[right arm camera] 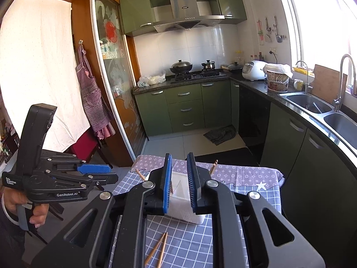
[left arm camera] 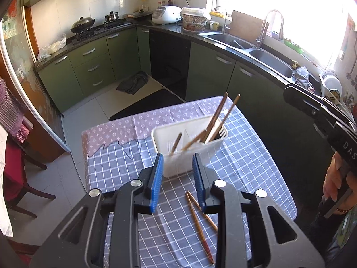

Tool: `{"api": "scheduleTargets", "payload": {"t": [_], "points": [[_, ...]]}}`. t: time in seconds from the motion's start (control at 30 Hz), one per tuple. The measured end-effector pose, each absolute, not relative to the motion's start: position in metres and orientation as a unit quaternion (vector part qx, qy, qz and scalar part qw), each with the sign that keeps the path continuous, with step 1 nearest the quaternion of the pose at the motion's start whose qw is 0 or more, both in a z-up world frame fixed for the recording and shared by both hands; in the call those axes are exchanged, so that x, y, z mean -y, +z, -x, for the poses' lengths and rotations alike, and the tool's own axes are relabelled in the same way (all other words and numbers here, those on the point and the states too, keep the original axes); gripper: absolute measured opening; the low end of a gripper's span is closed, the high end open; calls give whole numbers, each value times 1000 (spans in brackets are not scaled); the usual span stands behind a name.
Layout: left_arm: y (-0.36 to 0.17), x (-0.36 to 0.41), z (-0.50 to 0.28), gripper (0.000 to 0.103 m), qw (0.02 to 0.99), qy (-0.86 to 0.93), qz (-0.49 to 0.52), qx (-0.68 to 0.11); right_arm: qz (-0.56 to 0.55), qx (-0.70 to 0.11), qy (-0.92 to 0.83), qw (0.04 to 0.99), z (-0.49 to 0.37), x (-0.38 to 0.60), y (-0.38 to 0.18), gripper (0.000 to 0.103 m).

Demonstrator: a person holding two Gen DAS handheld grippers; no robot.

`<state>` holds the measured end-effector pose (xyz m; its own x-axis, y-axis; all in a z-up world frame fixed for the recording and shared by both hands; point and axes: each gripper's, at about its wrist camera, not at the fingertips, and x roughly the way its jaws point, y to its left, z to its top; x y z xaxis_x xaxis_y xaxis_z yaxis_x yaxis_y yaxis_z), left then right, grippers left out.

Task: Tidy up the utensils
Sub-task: 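Move both open tools back to the last two chopsticks on the cloth, then grasp a chopstick with the left tool while the right tool grasps the last chopstick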

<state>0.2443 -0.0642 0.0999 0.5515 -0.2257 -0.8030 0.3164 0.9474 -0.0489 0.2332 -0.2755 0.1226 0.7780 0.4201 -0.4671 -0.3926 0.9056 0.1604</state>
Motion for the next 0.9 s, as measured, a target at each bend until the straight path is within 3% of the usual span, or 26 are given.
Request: {"api": "scheduleTargets", "payload": {"t": [0.1, 0.2, 0.5, 0.9], "points": [[75, 64, -228, 26, 859, -162, -43, -484, -12, -283, 219, 934, -213, 277, 98, 15], [38, 69, -216, 26, 834, -170, -40, -524, 14, -335, 214, 917, -201, 271, 55, 22], [-71, 91, -220, 26, 775, -144, -22, -615, 22, -470, 184, 863, -206, 280, -74, 22], [-123, 116, -241, 26, 745, -87, -49, -659, 7, -494, 185, 849, -219, 289, -106, 22]]}}
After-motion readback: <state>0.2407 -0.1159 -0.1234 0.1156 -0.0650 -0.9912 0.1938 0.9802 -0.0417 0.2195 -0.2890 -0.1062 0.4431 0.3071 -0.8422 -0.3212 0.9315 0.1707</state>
